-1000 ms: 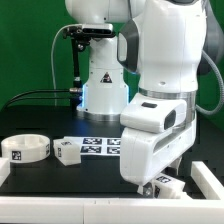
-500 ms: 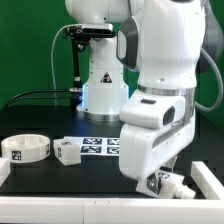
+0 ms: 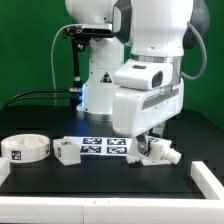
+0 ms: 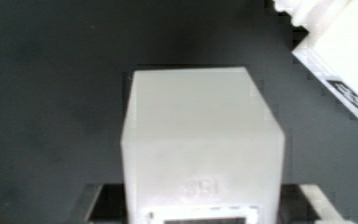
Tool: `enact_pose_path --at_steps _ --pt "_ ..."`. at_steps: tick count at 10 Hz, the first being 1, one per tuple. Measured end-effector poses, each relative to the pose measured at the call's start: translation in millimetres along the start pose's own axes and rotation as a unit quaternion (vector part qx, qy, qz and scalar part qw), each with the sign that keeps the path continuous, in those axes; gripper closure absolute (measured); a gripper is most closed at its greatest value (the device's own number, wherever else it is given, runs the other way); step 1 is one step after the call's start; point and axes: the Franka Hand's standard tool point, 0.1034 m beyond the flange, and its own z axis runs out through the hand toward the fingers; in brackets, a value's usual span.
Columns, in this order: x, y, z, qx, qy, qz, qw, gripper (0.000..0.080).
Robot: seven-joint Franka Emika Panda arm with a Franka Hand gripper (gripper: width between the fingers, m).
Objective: Assemble stool
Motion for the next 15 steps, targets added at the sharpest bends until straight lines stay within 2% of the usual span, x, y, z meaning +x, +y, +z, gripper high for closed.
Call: enact_pose_path --at_steps 3,4,6,7,11,12,13,14,15 --pt "-2.1 -0.1 0.9 0.001 0.000 0.002 1.000 0.0466" --pt "-18.1 -6.7 -0.8 0.006 -0.005 0.012 1.000 0.0466" --pt "-62.0 -36.1 -8.5 0.017 -0.018 0.043 0.999 0.0466" --pt "-69.3 -45.7 -7.5 0.019 -0.022 0.063 0.998 0.0466" --pt "-66.0 -44.5 -8.1 0.017 -0.020 0.066 0.998 0.0466" --pt "-68.7 -44.1 -6.6 0.022 -0.023 0.044 0.999 0.0466" --pt "-77.9 -40.2 -2.7 0.049 -0.037 -0.027 0.998 0.0466" --pt "-79.9 -33.2 -1.4 0.052 -0.033 -0.066 0.996 0.0466" --pt "-83.7 -32.4 -0.1 0.054 -0.030 -0.091 0.994 0.0466"
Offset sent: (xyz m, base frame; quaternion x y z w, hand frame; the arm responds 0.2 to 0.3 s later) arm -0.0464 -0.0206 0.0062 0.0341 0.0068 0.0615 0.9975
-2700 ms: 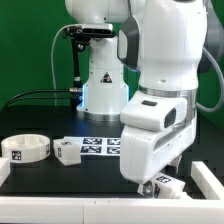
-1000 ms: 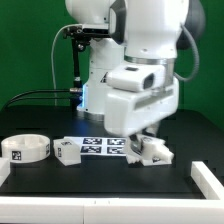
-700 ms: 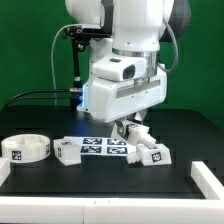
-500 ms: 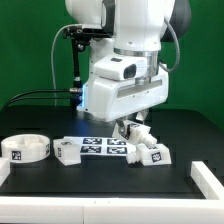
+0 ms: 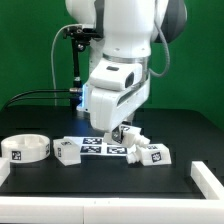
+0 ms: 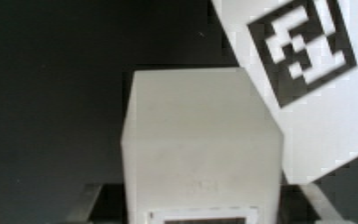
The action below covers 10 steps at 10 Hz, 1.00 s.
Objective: Assemble stool
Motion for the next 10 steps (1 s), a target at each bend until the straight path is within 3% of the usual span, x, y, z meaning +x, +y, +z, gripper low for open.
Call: enact_pose_path --at_steps 2,4,7,10 --pt "1.2 -0.7 0.1 0.000 -0.001 -0.001 1.000 0.0466" --pt "-1.7 0.1 1.2 0.000 -0.005 -0.096 0.995 0.0466" --pt "-12.2 6.4 3.4 0.011 -0.003 -0.330 0.944 0.0466" --pt "-16.9 7.6 4.5 0.011 -0.014 -0.389 0.921 0.0466"
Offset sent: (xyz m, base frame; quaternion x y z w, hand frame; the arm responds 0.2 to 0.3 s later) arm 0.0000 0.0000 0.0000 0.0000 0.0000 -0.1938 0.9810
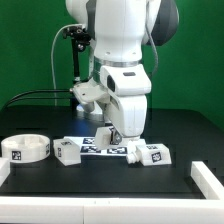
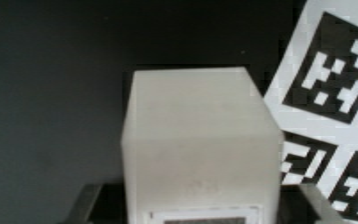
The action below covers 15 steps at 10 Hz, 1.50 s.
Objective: Assemble stool
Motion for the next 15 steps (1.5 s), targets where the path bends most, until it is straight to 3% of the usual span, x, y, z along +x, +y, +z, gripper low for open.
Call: enact_pose_path --at_steps 2,5,10,11,12,13,14,15 --pt "-7.8 -6.9 6.9 0.005 0.004 -0.121 0.993 0.0466" --pt "-10.4 -15.8 28.5 0.018 0.024 -0.285 0.958 0.0466" --pt "-10.5 -20.4 42.0 0.030 0.028 -0.364 0.930 0.0466" --pt "-11.2 -20.9 42.3 0.031 0.028 -0.361 0.932 0.0369" --pt "-11.9 -21.2 42.5 0.031 0.028 -0.358 0.933 0.0369" --pt "-12.6 -21.5 42.5 0.031 0.028 -0.355 0.934 0.0211" --pt "-14.9 -21.3 37.9 0.030 0.025 -0.347 0.937 0.0160" --pt "-20.7 -19.1 20.8 0.025 0.011 -0.337 0.941 0.0160"
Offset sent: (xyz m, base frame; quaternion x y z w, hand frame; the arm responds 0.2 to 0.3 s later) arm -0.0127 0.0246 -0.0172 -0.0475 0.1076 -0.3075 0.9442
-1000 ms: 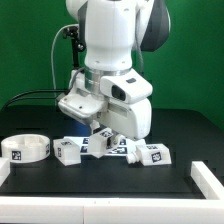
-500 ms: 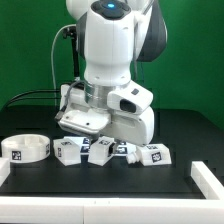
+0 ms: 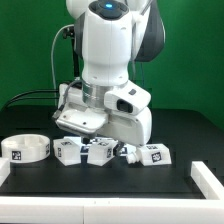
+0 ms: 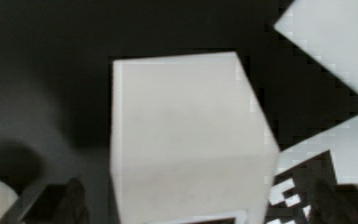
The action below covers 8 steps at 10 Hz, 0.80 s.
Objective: Assemble stool
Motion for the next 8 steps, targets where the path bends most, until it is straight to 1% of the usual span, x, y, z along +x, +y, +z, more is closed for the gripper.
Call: enact_pose_path --at_steps 1,2,3,7,8 --pt "-4.2 -4.4 -15.8 0.004 -0.014 0.004 1.000 0.0153" --pt "-9.4 -9.9 -25.6 0.005 -0.020 0.012 1.000 0.0153" --pt "-15.6 -16.2 -31.1 0.013 -0.023 0.032 0.999 0.0151" --pt "-16.9 -18.4 -30.4 0.013 -0.023 0.064 0.998 0.0151" --pt "-23.0 -31.6 -31.5 0.011 -0.024 0.135 0.991 0.0151"
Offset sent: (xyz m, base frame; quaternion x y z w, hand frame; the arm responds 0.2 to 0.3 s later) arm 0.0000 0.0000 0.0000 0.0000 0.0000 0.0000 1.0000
